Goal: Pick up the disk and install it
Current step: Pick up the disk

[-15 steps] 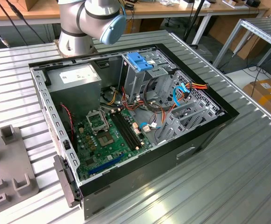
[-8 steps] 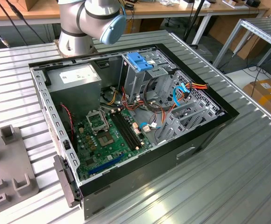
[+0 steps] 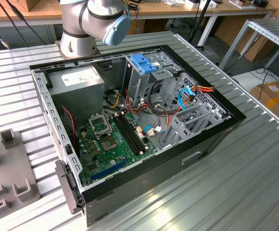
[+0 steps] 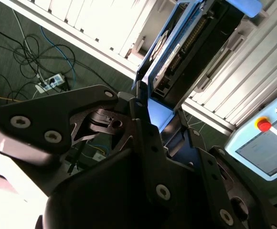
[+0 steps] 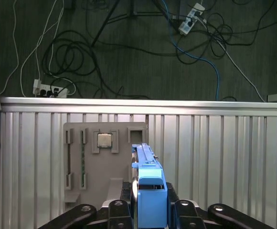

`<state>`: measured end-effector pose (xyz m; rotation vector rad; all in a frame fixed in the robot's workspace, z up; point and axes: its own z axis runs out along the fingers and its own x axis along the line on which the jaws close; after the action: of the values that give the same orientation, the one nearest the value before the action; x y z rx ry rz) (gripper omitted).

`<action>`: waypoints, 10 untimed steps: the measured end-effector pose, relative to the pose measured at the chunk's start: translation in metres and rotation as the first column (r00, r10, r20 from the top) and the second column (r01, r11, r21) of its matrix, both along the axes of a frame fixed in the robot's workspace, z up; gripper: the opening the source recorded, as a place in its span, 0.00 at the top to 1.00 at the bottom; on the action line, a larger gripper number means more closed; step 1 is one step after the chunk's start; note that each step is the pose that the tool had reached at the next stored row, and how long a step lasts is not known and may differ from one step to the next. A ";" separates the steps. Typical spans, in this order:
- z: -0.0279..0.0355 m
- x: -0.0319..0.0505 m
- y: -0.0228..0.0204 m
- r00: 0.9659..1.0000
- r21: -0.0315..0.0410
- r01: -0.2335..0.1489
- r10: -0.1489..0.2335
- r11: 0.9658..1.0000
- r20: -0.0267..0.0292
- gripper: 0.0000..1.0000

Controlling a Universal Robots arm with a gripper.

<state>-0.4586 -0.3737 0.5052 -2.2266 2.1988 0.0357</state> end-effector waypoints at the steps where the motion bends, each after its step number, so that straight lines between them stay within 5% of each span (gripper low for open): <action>1: 0.0000 0.0012 0.0000 1.000 0.000 0.000 0.000 1.000 0.000 0.63; 10: -0.0001 0.0111 0.0000 1.000 0.000 0.000 0.000 1.000 0.000 0.63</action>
<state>-0.4475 -0.3736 0.5052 -2.2264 2.1989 0.0357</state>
